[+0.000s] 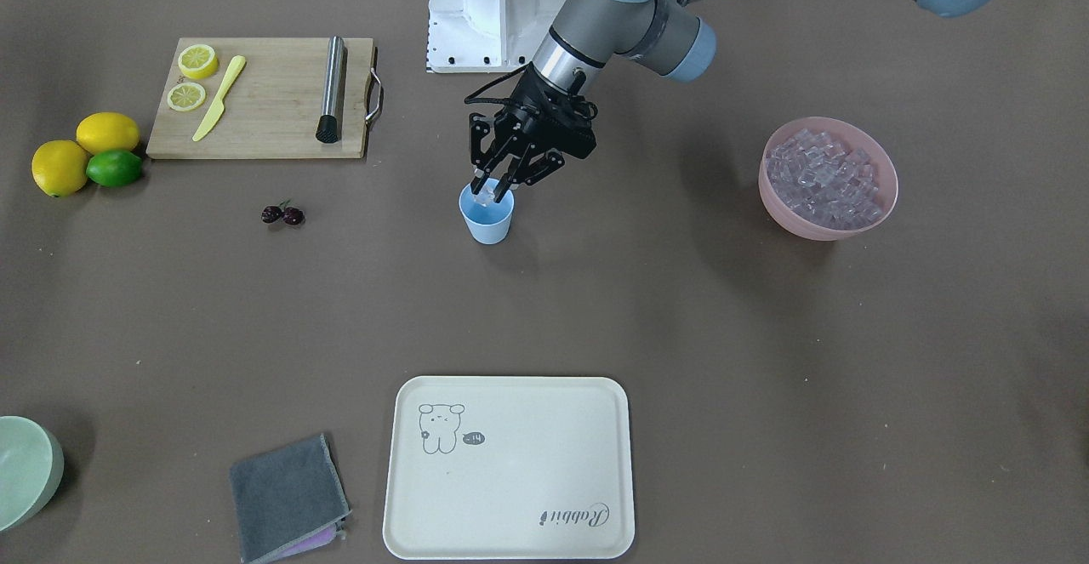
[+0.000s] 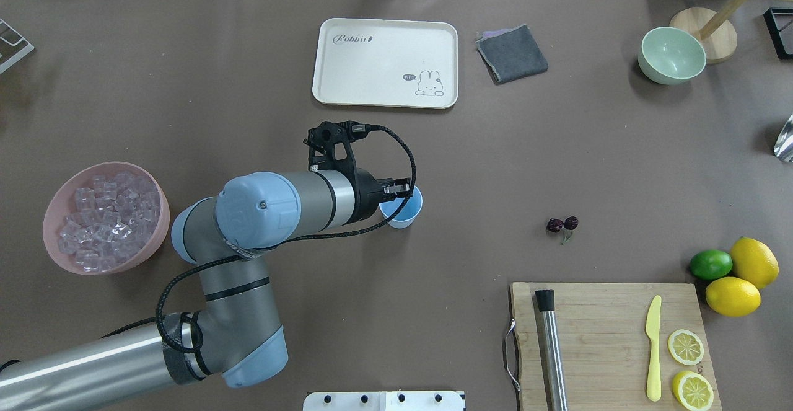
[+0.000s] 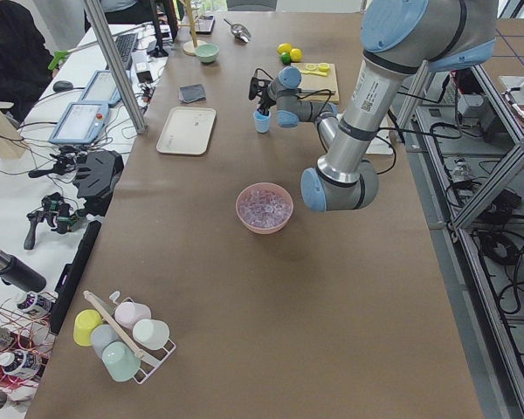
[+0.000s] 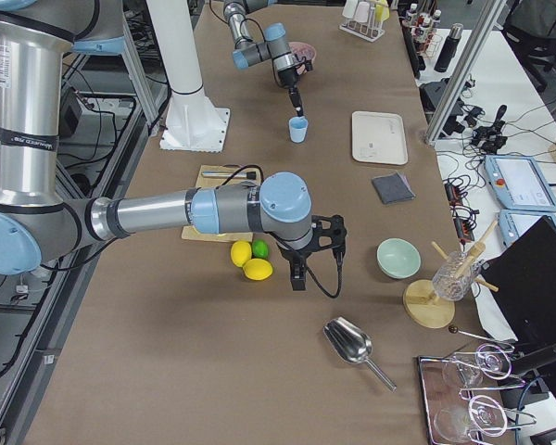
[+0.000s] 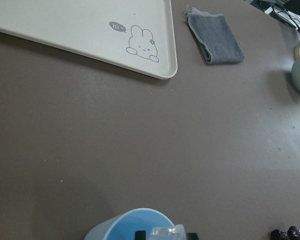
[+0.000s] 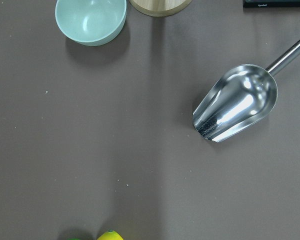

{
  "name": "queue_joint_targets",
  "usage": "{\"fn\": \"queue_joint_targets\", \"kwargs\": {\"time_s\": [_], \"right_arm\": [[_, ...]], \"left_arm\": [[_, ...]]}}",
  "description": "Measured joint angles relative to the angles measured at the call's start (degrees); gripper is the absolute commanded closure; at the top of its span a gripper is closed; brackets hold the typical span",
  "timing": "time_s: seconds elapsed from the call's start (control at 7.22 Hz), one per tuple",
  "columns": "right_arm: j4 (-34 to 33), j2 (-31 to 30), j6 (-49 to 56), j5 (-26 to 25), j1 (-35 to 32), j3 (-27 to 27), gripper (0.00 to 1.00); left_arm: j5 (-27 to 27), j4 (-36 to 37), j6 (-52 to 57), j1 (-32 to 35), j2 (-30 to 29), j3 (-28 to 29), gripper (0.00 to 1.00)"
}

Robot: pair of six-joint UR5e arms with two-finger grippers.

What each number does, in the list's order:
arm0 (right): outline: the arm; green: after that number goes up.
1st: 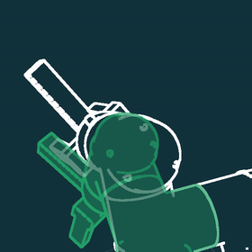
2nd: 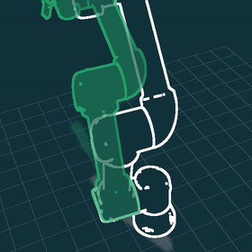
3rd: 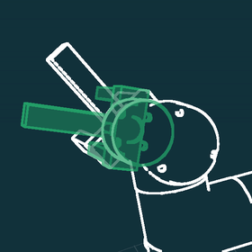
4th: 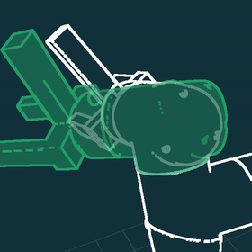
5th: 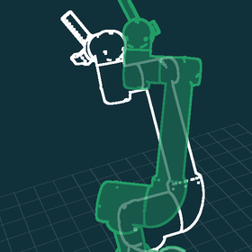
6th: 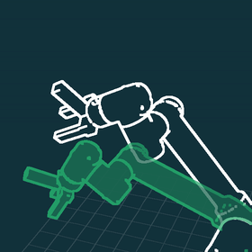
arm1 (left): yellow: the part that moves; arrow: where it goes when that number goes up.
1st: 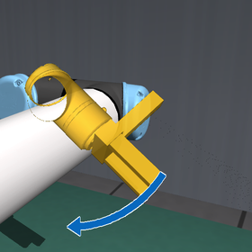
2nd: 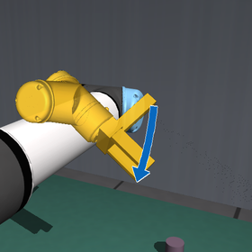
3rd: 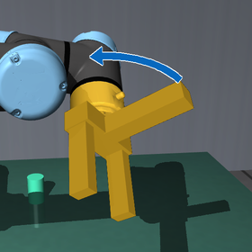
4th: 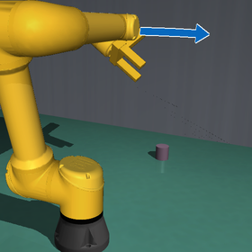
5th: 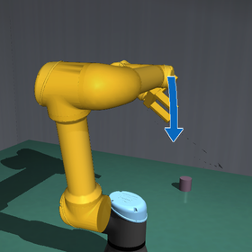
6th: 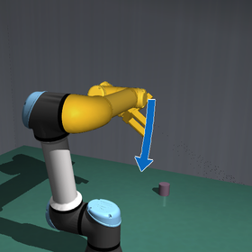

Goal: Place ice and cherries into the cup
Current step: 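Carry the ice cube over the light-blue cup and open the left gripper, then move the empty left gripper back over the pink ice bowl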

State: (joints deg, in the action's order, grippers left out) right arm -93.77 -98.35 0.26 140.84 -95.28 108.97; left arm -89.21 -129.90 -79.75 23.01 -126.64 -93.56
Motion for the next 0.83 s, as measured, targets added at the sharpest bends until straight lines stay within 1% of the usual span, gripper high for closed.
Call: {"fn": "queue_joint_targets", "kwargs": {"time_s": [0.69, 0.83], "right_arm": [[-0.01, -0.07, -0.33, 0.12, 0.0, -0.03, 0.0], [-0.01, -0.08, -0.34, 0.13, 0.0, 0.0, 0.0]], "left_arm": [[-0.23, 1.58, 0.61, 0.75, -0.92, -0.4, 0.03], [-2.52, 3.87, 0.75, 2.08, -0.73, -1.87, 0.03]]}}
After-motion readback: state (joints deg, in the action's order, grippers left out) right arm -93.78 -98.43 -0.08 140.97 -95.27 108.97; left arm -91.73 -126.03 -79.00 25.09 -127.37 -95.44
